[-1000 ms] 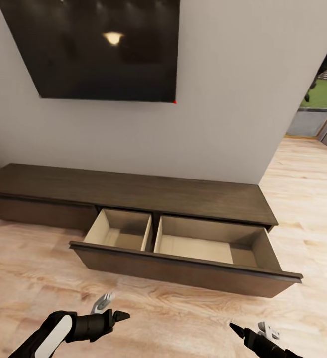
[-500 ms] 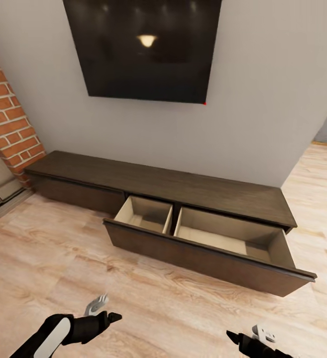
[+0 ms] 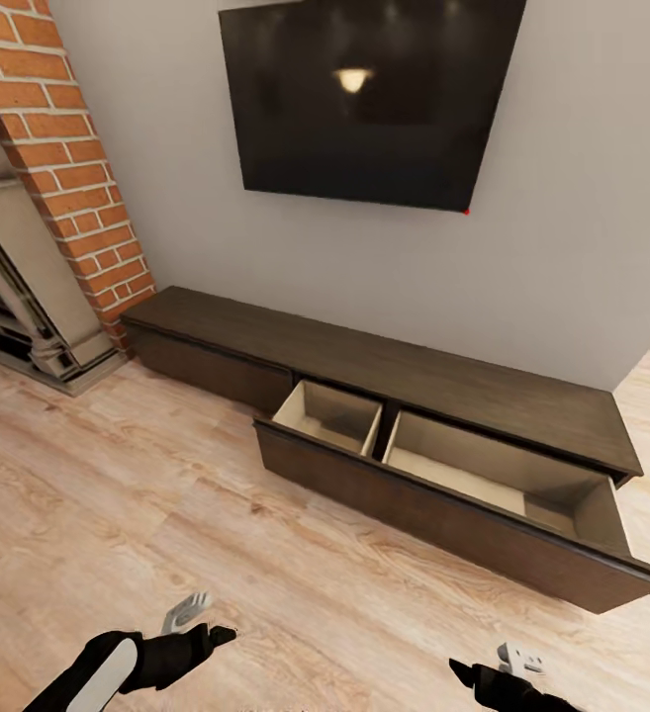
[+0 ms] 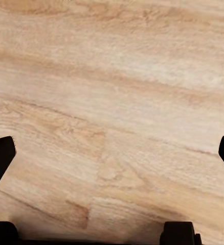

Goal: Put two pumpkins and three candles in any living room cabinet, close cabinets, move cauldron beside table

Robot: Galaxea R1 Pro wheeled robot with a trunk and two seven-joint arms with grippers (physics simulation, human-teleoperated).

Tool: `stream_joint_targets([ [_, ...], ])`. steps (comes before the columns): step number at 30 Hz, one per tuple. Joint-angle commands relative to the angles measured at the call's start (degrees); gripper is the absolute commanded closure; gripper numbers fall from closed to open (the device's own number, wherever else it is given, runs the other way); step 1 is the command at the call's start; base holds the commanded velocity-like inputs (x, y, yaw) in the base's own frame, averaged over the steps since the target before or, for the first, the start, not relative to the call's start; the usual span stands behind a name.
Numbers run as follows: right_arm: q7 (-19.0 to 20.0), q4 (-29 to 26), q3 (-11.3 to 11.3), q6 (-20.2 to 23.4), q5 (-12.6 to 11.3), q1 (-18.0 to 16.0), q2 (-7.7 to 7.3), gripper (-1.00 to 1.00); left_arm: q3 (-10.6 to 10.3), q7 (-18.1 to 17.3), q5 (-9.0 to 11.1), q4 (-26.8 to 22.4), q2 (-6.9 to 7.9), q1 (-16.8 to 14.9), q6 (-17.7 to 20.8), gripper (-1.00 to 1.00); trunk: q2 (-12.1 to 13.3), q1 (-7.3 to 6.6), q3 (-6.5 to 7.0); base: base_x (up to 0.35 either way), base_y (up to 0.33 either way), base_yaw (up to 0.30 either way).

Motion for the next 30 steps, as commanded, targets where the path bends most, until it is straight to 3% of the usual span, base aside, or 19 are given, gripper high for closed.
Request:
stream_joint_targets([
  [1,0.3,0.1,0.0,-0.6,-0.2,0.0,-0.04,-1.00,-0.2,0.7,0.1,0.1,0.02,-0.1,-0.1,-1.00,0.4,-0.23,0.11,-0.007,0.000,0.281],
  [5,0.4,0.2,0.0,-1.4,-0.2,0.0,-0.06,-1.00,-0.1,3.7,0.4,0.1,-0.15,-0.1,-0.5,-1.00,2.0,-1.11,0.65,-0.003,0.000,0.275],
  [17,0.9,0.3,0.0,-3.7,-0.2,0.0,1.01,-1.00,0.0,4.4,0.5,0.2,-0.29,-0.1,-4.4,-1.00,6.8,-3.75,2.21,0.000,0.000,0.246],
  [24,0.8,0.5,0.1,-4.8,-0.2,0.0,1.21,-1.00,0.0,4.0,0.6,0.3,-0.29,-0.1,-4.7,-1.00,6.8,-3.75,2.15,0.000,0.000,0.051],
  [30,0.5,0.5,0.1,-5.1,-0.1,0.0,1.83,-1.00,0.0,3.8,0.6,0.3,-0.26,-0.1,-5.0,-1.00,6.8,-3.75,2.14,0.004,0.000,0.219],
])
